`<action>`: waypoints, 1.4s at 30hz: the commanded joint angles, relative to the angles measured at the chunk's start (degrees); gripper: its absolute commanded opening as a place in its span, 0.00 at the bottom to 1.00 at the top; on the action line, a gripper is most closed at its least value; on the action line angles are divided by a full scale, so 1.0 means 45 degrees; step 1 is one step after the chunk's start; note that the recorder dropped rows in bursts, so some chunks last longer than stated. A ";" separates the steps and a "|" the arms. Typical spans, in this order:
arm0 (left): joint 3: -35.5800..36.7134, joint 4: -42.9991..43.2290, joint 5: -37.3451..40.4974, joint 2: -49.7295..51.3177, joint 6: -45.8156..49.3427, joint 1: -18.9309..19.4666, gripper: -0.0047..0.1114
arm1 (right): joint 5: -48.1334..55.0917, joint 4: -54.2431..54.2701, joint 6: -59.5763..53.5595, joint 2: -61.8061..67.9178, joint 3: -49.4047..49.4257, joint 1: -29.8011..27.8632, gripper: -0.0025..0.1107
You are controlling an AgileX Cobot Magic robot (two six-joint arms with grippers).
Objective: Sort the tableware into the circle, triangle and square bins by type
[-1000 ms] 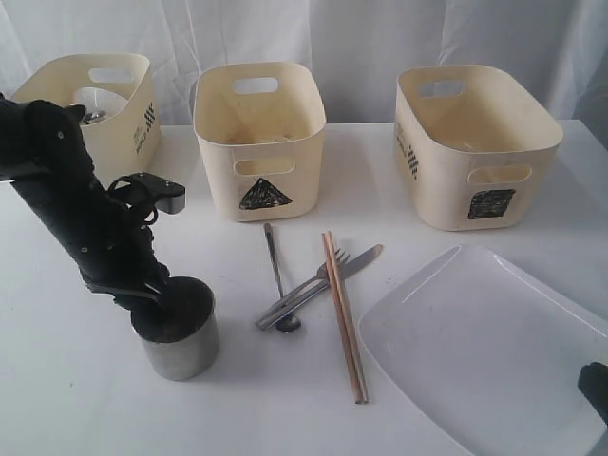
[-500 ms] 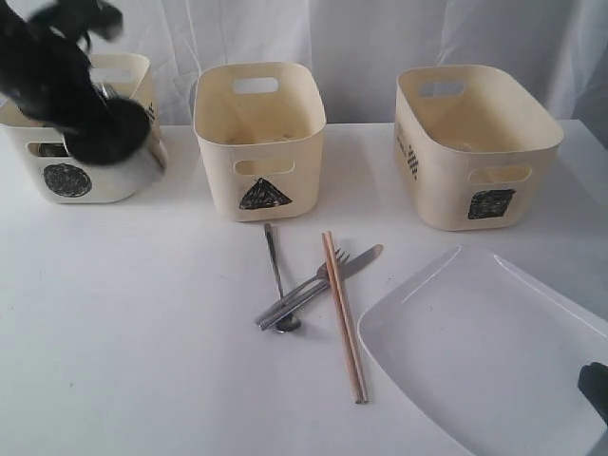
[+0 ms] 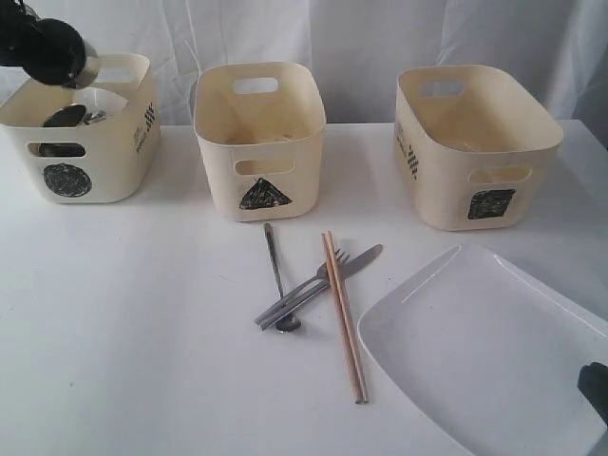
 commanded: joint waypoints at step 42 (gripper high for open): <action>1.4294 -0.5171 0.4713 -2.0712 0.0201 0.0012 0.44 | -0.0123 0.0030 -0.0010 -0.0042 0.0047 0.0030 0.02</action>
